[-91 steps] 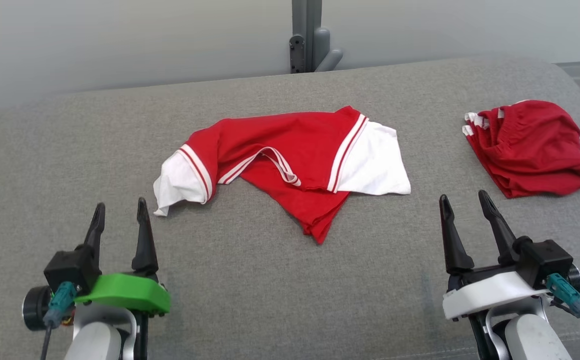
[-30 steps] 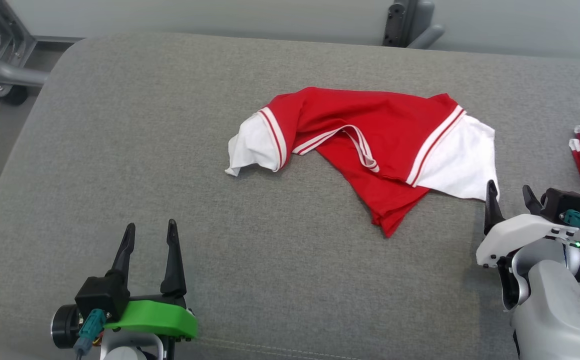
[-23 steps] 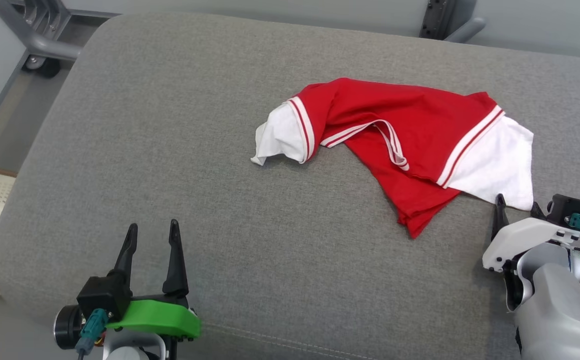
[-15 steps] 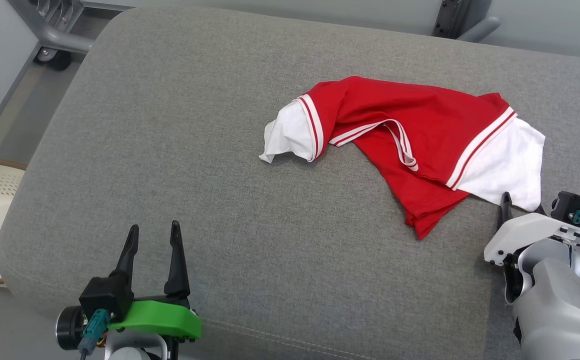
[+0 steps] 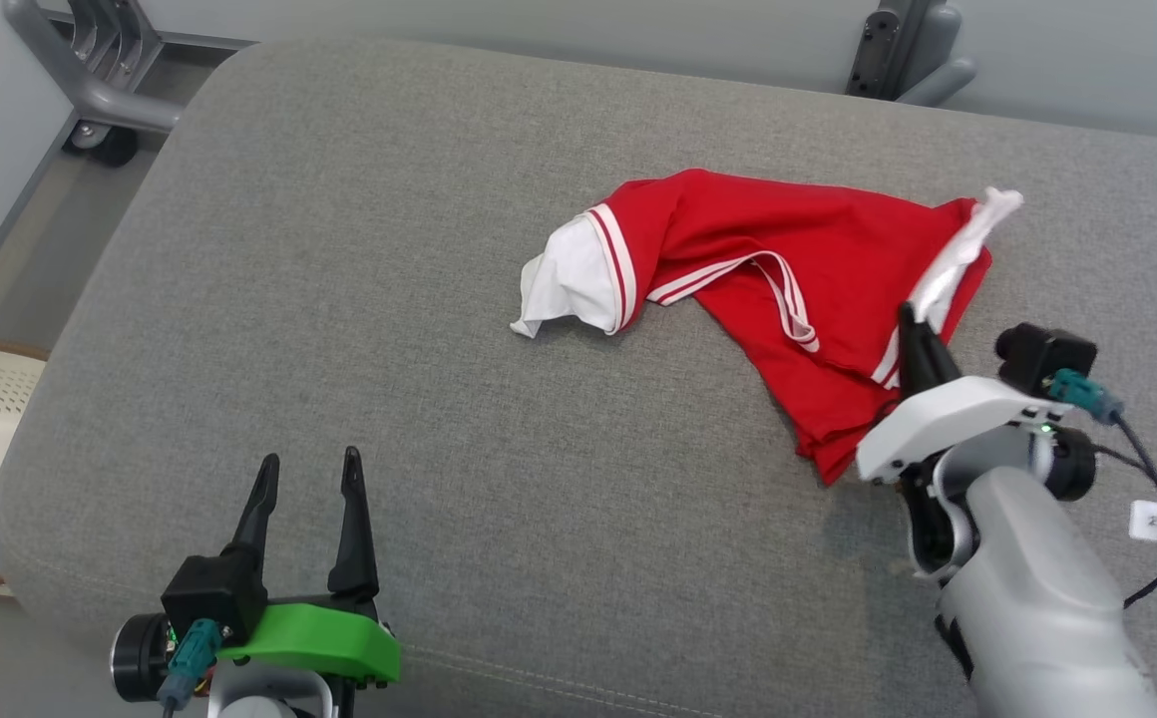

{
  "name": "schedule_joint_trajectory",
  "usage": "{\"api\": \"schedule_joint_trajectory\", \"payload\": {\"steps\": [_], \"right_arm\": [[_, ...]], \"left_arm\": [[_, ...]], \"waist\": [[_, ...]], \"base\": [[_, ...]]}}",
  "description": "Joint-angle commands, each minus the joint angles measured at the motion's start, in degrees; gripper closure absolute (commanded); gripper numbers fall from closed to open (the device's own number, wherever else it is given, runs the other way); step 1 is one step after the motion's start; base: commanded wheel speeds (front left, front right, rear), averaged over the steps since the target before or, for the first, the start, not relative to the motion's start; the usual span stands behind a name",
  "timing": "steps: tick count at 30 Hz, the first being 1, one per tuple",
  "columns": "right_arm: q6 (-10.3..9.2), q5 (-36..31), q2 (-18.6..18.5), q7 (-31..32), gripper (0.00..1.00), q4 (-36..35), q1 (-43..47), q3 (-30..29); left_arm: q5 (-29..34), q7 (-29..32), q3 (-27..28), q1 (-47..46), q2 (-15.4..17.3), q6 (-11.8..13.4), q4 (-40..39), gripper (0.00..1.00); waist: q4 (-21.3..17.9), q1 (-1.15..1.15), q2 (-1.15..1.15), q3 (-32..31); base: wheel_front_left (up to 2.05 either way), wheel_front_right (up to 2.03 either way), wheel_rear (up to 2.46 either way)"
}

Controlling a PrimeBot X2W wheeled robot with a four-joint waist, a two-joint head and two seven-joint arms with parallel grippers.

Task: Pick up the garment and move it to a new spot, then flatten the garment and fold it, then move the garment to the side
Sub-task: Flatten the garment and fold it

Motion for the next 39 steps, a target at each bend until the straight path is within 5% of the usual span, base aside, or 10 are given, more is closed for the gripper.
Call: {"api": "schedule_joint_trajectory", "payload": {"steps": [1, 9, 19, 31, 32, 33, 34, 39], "right_arm": [[0.00, 3.3, 0.1, -0.1, 1.00, -4.0, 2.9, 4.5], [-0.01, 13.1, 0.0, -0.1, 1.00, -21.5, 9.7, 22.7], [-0.01, 22.0, 0.0, -0.1, 1.00, -29.6, 7.0, 37.6], [0.00, 34.3, 0.1, -0.1, 1.00, -26.0, 5.1, 45.2], [0.00, 35.3, 0.0, -0.1, 0.87, -25.5, 5.1, 46.7], [-0.01, 35.9, 0.0, -0.2, 0.57, -24.9, 4.9, 48.4], [-0.01, 36.5, 0.0, -0.2, 0.00, -24.6, 4.5, 49.5], [-0.01, 36.4, -0.1, -0.1, 0.00, -22.3, 3.5, 54.0]], "left_arm": [[0.3, 0.0, 0.2, 0.5, 0.1, -0.2, 0.0, 0.00], [0.3, 0.0, 0.3, 0.8, 0.1, -0.4, -0.2, 0.00], [-0.4, 0.0, 0.4, 0.6, 0.1, 0.1, -0.4, 0.00], [-1.6, 0.0, 0.1, -0.1, 0.0, 0.8, -0.4, 0.00], [-1.7, 0.0, 0.2, 0.1, 0.0, 1.0, -0.4, 0.00], [-1.7, 0.0, 0.4, 0.2, 0.0, 1.0, -0.5, 0.00], [-1.7, 0.0, 0.5, 0.3, 0.0, 1.0, -0.5, 0.00], [-1.7, 0.0, 1.3, 0.9, 0.0, 1.3, -0.9, 0.00]], "waist": [[-0.3, 0.00, 0.00, -0.5], [0.0, 0.00, 0.00, -1.3], [3.1, 0.00, 0.00, -1.2], [7.3, 0.00, 0.00, -0.3], [7.4, 0.00, 0.00, -0.2], [7.4, 0.00, 0.00, -0.2], [7.4, 0.00, 0.00, -0.1], [6.0, 0.00, 0.00, -0.3]], "base": [[0.00, 0.00, 0.00], [0.00, 0.00, 0.00], [0.00, 0.00, 0.00], [0.00, 0.00, 0.00], [0.00, 0.00, 0.00], [0.00, 0.00, 0.00], [0.00, 0.00, 0.00], [0.00, 0.00, 0.00]]}}
